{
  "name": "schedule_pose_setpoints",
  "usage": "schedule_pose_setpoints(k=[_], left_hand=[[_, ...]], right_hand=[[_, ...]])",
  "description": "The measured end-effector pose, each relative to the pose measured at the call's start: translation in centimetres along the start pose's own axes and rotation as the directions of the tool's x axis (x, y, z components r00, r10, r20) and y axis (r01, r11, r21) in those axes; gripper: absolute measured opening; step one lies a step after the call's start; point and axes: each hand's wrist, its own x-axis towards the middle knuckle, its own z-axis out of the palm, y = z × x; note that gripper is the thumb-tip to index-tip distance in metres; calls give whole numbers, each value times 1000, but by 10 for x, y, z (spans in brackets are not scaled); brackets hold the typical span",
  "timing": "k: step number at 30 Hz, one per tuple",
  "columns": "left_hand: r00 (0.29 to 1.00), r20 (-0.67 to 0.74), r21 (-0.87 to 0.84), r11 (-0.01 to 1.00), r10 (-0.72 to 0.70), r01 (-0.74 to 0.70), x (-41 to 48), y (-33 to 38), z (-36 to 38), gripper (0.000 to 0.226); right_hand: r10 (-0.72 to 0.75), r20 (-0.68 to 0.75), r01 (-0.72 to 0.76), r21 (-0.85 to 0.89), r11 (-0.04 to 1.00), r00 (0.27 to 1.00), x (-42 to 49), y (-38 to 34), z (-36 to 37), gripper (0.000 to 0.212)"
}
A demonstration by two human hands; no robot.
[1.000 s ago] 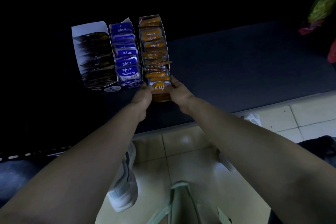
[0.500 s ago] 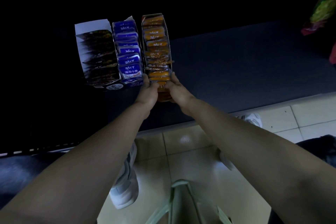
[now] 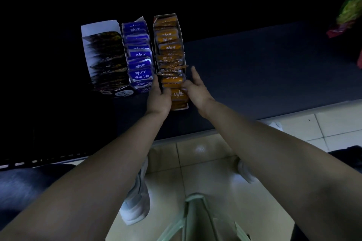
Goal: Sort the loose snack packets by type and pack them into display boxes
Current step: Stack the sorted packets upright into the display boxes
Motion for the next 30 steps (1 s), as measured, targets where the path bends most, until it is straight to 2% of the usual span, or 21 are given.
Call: schedule_pose_setpoints(k=[3, 7, 10, 15, 19, 25, 30], left_hand=[[999, -45, 44, 999, -3, 5, 3, 0, 2, 60], [998, -65, 79, 997, -21, 26, 4, 3, 1, 64], [999, -52, 96, 995, -11, 16, 3, 3, 0, 63], [1000, 16, 91, 996, 25, -26, 6, -2, 4, 63], [999, 24, 87, 996, 28, -30, 6, -2, 4, 68], [1000, 24, 99, 995, 19, -21, 6, -7, 3, 72], [998, 26, 75, 996, 49, -50, 7, -9, 3, 68]], right_hand=[[-90, -46, 90, -2, 996, 995, 1, -8, 0, 61], [-235, -133, 210, -179, 961, 963, -2, -17, -8, 44], [-280, -163, 231, -270, 935, 946, 3, -21, -11, 32], [-321, -152, 258, -331, 908, 935, 10, -28, -3, 26], [-301, -115, 250, -330, 910, 947, 10, -21, -2, 28], [-230, -48, 204, -312, 928, 972, 11, -11, -7, 46], [4, 25, 2, -221, 975, 1000, 9, -9, -10, 62]])
